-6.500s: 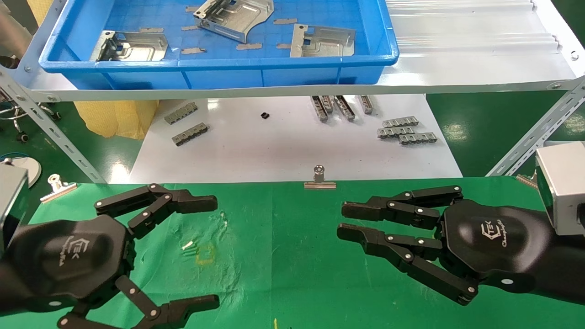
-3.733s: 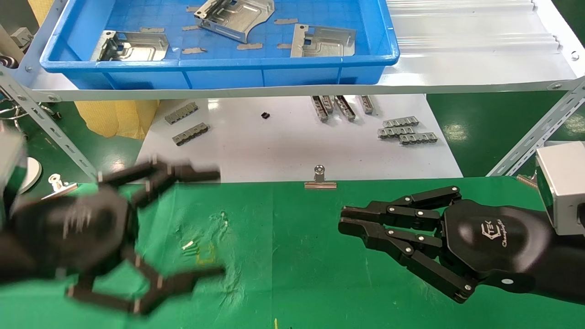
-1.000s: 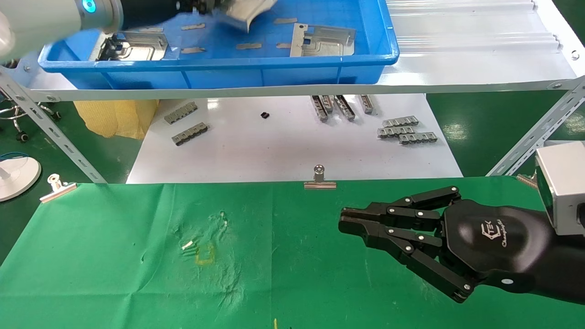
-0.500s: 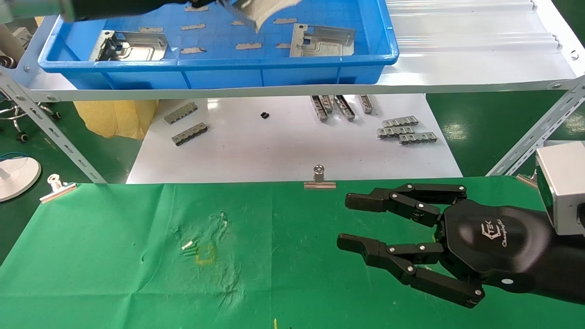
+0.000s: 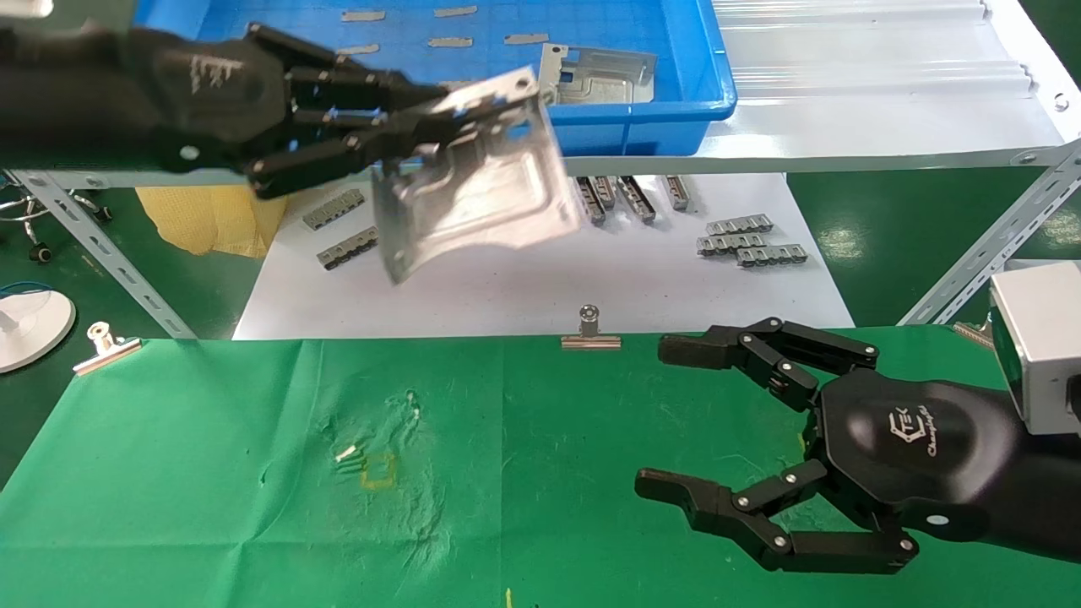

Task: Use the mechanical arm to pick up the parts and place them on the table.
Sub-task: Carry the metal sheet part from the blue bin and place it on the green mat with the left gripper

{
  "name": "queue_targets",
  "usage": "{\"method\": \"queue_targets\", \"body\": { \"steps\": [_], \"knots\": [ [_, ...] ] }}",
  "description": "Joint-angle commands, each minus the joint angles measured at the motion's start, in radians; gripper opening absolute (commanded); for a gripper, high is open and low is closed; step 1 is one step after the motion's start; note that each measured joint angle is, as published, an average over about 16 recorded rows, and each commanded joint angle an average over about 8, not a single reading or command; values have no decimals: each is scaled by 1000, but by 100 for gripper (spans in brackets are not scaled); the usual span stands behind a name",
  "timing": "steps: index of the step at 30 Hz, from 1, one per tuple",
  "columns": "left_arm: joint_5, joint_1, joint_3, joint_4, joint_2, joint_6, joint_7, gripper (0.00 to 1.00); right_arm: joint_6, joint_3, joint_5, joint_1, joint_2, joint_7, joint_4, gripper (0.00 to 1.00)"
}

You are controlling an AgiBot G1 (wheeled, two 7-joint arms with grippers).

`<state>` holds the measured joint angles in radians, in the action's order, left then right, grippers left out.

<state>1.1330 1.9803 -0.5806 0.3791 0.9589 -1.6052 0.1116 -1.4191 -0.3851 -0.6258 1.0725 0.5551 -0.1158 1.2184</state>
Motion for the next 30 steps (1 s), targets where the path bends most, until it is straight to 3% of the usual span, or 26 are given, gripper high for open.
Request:
{"method": "queue_targets", "body": {
  "steps": [1, 8, 14, 20, 30],
  "knots": [
    [-22, -23, -19, 66, -31, -4, -3, 0, 0, 0, 0, 0, 0, 0, 0, 100],
    [-169, -116, -147, 323, -204, 3, -30, 0, 0, 0, 0, 0, 0, 0, 0, 100],
    [-170, -160, -257, 352, -269, 13, 72, 0, 0, 0, 0, 0, 0, 0, 0, 100],
    [-148, -214, -332, 236, -237, 30, 212, 0, 0, 0, 0, 0, 0, 0, 0, 100],
    [-91, -303, -383, -6, -109, 86, 447, 0, 0, 0, 0, 0, 0, 0, 0, 100]
  ]
}}
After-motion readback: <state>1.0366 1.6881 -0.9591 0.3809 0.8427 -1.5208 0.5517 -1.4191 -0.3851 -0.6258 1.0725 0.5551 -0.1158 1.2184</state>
